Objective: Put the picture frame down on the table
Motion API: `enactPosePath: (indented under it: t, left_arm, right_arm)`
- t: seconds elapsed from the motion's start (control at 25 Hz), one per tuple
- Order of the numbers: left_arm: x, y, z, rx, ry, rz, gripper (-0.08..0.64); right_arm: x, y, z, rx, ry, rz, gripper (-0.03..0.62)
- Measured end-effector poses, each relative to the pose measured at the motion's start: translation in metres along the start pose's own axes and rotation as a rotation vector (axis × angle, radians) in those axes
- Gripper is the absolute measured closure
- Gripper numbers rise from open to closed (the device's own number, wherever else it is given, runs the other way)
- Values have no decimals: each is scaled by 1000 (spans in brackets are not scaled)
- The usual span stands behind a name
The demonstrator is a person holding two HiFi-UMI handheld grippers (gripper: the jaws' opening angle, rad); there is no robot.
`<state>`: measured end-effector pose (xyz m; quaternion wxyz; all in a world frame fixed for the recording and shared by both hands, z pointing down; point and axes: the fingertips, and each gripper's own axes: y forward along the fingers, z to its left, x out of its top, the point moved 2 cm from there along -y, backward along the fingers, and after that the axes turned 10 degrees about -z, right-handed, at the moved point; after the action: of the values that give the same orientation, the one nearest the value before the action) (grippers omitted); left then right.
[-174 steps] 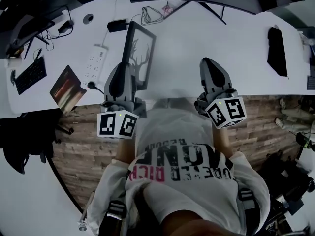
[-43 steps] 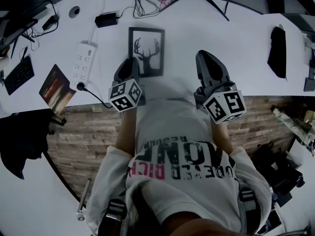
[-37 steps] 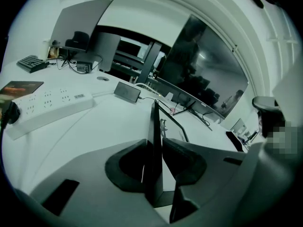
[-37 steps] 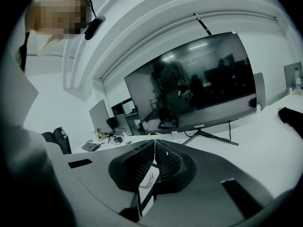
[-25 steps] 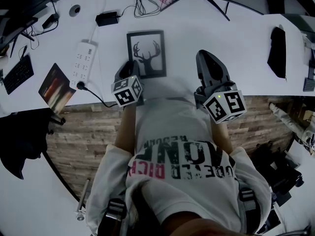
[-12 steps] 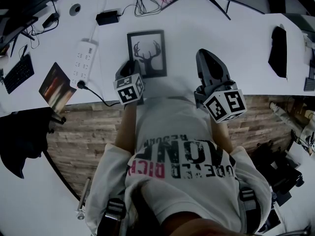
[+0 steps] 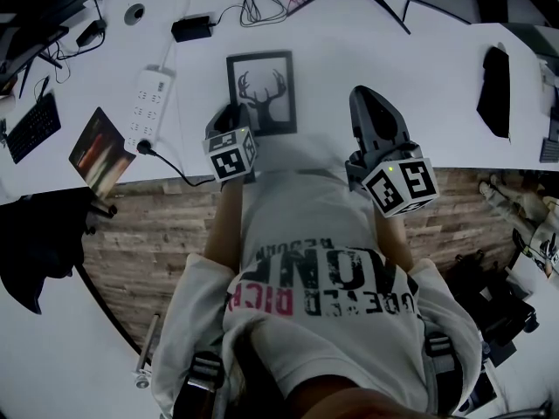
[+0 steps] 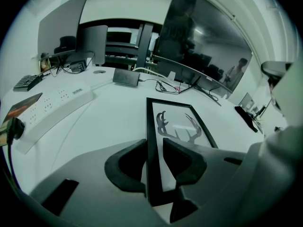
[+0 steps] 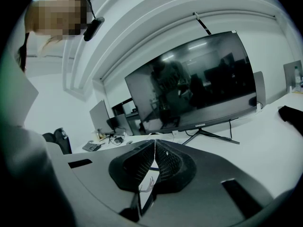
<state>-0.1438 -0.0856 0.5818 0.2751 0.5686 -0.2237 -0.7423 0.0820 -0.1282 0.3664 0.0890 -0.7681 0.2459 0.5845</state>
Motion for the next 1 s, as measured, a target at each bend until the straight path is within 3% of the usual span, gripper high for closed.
enactPosePath:
  t: [0.84,1.0]
  left_arm:
    - [6,-1,-3,2,154,25,434]
    - [14,-4,0,-3,135,5,400]
  right_arm:
    - [1,-8,2,-12,11,-17,591]
    - [1,-10,4,-17,14,-23,591]
